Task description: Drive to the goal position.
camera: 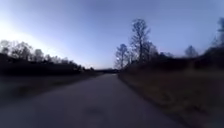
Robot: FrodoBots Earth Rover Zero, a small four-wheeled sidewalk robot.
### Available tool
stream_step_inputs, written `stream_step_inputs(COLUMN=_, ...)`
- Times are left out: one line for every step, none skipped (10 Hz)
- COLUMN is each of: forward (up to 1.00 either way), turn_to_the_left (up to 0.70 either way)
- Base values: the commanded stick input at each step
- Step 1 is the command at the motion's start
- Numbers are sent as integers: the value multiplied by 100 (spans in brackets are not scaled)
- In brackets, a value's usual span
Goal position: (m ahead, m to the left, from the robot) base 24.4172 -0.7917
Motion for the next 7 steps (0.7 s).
stream_step_inputs(forward=100, turn_to_the_left=20)
stream_step_inputs(forward=100, turn_to_the_left=0)
stream_step_inputs(forward=100, turn_to_the_left=0)
stream_step_inputs(forward=100, turn_to_the_left=0)
stream_step_inputs(forward=100, turn_to_the_left=0)
stream_step_inputs(forward=100, turn_to_the_left=0)
stream_step_inputs(forward=100, turn_to_the_left=0)
